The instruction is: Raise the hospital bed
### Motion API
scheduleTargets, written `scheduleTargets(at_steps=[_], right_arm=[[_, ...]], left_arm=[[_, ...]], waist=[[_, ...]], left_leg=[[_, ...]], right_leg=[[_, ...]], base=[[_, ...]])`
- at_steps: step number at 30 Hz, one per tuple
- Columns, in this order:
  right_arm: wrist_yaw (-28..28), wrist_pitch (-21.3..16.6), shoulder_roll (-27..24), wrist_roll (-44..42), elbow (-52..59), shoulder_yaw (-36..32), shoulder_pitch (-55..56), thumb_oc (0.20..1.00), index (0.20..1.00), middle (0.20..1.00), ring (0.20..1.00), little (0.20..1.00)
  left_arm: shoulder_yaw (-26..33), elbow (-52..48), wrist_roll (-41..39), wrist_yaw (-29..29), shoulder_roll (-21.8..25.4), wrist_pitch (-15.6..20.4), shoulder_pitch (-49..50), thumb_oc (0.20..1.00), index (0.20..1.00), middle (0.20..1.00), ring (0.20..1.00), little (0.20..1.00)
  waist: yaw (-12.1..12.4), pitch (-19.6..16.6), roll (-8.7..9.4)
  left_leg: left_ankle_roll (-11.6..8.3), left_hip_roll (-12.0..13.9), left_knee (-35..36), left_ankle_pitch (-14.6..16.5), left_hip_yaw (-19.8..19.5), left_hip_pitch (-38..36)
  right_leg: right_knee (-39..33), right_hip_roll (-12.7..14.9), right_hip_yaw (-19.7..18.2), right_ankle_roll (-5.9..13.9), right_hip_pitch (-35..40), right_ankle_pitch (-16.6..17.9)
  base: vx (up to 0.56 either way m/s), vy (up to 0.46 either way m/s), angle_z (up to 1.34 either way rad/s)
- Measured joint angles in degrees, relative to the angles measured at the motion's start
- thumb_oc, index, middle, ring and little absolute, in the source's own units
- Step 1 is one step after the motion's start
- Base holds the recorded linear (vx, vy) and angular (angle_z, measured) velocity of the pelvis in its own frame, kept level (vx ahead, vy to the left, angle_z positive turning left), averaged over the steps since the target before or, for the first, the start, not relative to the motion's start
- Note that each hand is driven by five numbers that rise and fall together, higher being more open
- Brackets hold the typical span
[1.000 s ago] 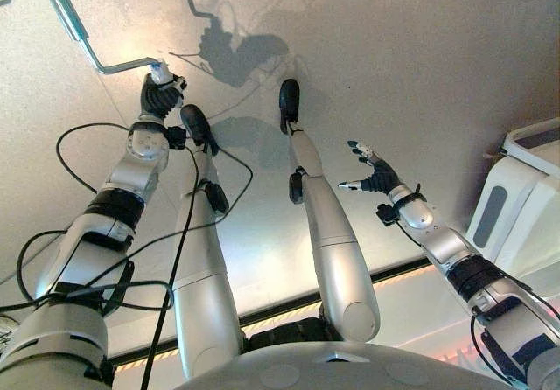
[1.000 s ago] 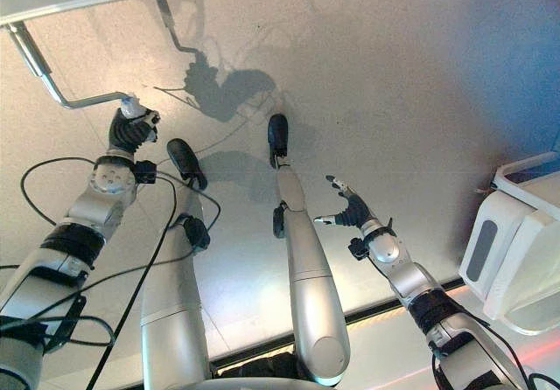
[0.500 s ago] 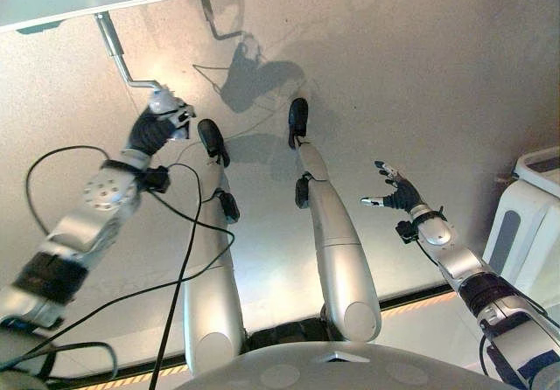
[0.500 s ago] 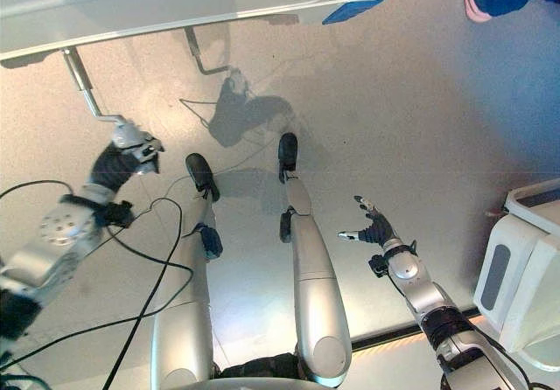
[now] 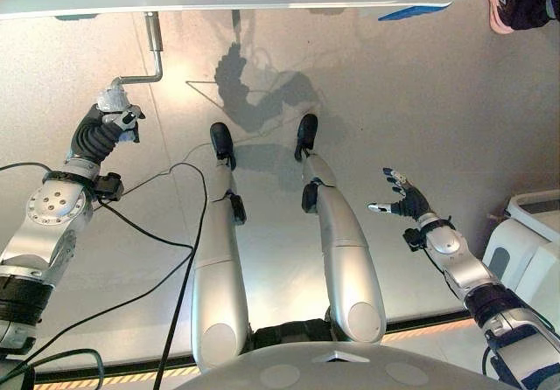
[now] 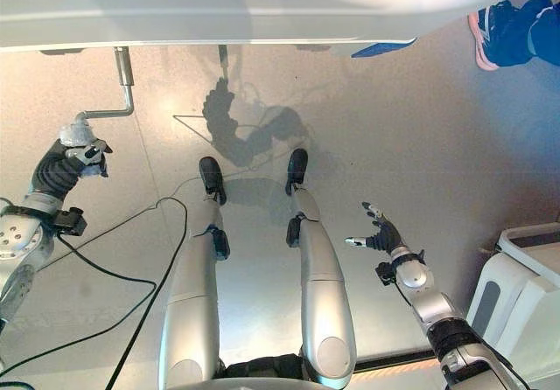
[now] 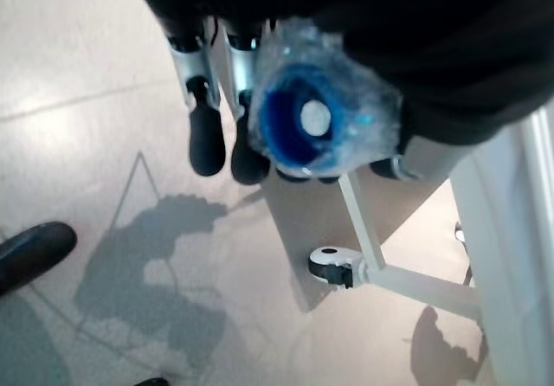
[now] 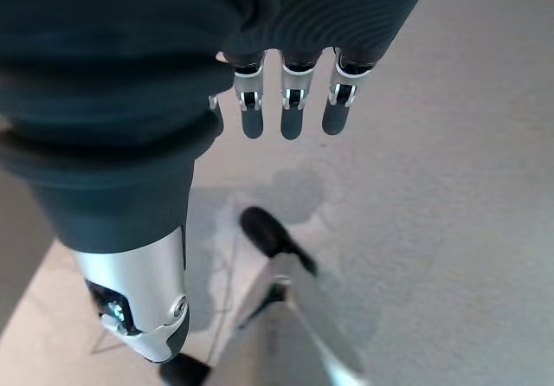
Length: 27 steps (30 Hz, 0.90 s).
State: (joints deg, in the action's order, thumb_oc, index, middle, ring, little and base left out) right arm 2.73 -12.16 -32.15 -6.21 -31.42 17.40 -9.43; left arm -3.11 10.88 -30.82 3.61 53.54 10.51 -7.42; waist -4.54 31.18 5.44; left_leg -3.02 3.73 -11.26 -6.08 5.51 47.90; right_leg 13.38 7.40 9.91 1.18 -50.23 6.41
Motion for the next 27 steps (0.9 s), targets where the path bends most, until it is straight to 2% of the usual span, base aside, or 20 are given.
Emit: scheduleTargets(at_steps=[2,7,8,9,10,12,14,16,19,27], right_arm=[[-0.3,0.0,-0.1,0.0,-0.3,0.1,-0.1,1.000,1.000,1.000,1.000,1.000],[-0.4,0.0,-0.5,-0.1,0.1,0.3,-1.2,1.000,1.000,1.000,1.000,1.000],[-0.3,0.0,-0.6,-0.2,0.3,0.5,-1.8,1.000,1.000,1.000,1.000,1.000],[-0.3,0.1,-0.6,-0.3,0.6,1.0,-3.1,1.000,1.000,1.000,1.000,1.000],[-0.3,0.0,-0.7,-0.7,1.4,1.1,-3.3,1.000,1.000,1.000,1.000,1.000],[-0.4,0.0,-0.5,-1.5,3.2,2.5,-4.0,1.000,1.000,1.000,1.000,1.000],[-0.3,0.0,-0.3,-2.4,3.5,4.1,-4.1,1.000,1.000,1.000,1.000,1.000],[-0.3,0.0,-0.4,-3.4,3.2,5.2,-4.2,1.000,1.000,1.000,1.000,1.000],[-0.3,0.0,0.0,-4.1,3.6,6.6,-4.5,1.000,1.000,1.000,1.000,1.000],[-0.3,0.0,0.5,-4.7,3.9,8.3,-4.6,1.000,1.000,1.000,1.000,1.000]], left_arm=[[-0.9,6.2,3.2,1.0,-2.4,0.5,-5.0,0.200,0.200,0.200,0.200,0.200],[-4.0,21.2,5.6,4.8,-4.9,0.2,-16.3,0.200,0.200,0.200,0.200,0.200],[-5.4,26.7,5.8,5.9,-5.5,0.1,-20.5,0.200,0.200,0.200,0.200,0.200],[-7.9,34.4,6.6,6.6,-5.9,-1.4,-26.8,0.200,0.200,0.200,0.200,0.200],[-8.3,36.2,6.6,7.0,-6.1,-1.7,-28.3,0.200,0.200,0.200,0.200,0.200],[-9.7,41.5,7.0,7.8,-5.9,-2.4,-31.8,0.200,0.200,0.200,0.200,0.200],[-9.3,42.4,7.1,8.7,-6.6,-2.5,-33.1,0.200,0.200,0.200,0.200,0.200],[-11.5,46.5,7.3,8.9,-8.1,-2.5,-37.0,0.200,0.200,0.200,0.200,0.200],[-13.8,46.4,7.6,8.8,-8.6,-2.4,-38.8,0.200,0.200,0.200,0.200,0.200],[-14.2,45.0,9.9,9.9,-10.0,-2.3,-39.0,0.200,0.200,0.200,0.200,0.200]], waist=[[1.1,-0.2,-0.47],[0.5,-0.3,-0.47],[0.0,-0.4,-0.25],[-2.1,-0.4,-0.12],[-2.6,-0.4,0.01],[-3.9,-0.3,1.50],[-5.8,-0.5,2.70],[-6.1,-0.6,2.87],[-7.6,-0.6,2.89],[-7.4,-0.7,3.07]], left_leg=[[-0.20,0.2,-0.1,0.1,0.0,0.5],[-0.46,0.8,-1.7,0.4,-0.3,3.7],[-0.30,0.9,-2.6,0.7,-0.4,5.0],[-0.24,1.3,-4.3,1.2,-0.9,7.0],[-0.16,1.3,-5.0,1.4,-0.9,7.8],[0.15,2.1,-8.4,2.8,-1.0,11.0],[0.24,2.3,-9.9,3.5,-0.9,12.8],[0.71,2.9,-12.3,4.9,-0.9,15.0],[1.29,2.9,-13.9,5.5,-0.5,17.4],[2.31,2.8,-17.0,7.5,1.0,19.1]], right_leg=[[-0.8,-0.4,0.0,0.03,0.0,0.0],[-4.2,-1.5,0.1,-0.20,-0.8,2.3],[-5.0,-1.7,0.1,-0.07,-1.1,2.9],[-6.1,-2.3,0.1,0.00,-1.4,3.7],[-6.5,-2.5,0.1,-0.02,-1.6,4.1],[-7.8,-3.1,0.0,0.15,-2.7,5.2],[-8.3,-3.4,-0.1,0.07,-3.6,5.7],[-9.0,-3.6,-0.3,0.61,-4.5,6.2],[-9.5,-3.6,-1.0,0.93,-6.1,7.0],[-9.7,-3.1,-3.3,1.89,-7.4,7.8]], base=[[0.01,0.113,-0.02],[0.02,0.080,-0.03],[0.04,0.045,0.00],[0.04,0.045,0.00],[0.04,0.052,-0.05],[0.03,0.049,-0.13],[0.06,0.105,-0.11],[0.03,0.044,-0.12],[0.02,0.036,-0.07],[0.01,0.007,-0.09]])
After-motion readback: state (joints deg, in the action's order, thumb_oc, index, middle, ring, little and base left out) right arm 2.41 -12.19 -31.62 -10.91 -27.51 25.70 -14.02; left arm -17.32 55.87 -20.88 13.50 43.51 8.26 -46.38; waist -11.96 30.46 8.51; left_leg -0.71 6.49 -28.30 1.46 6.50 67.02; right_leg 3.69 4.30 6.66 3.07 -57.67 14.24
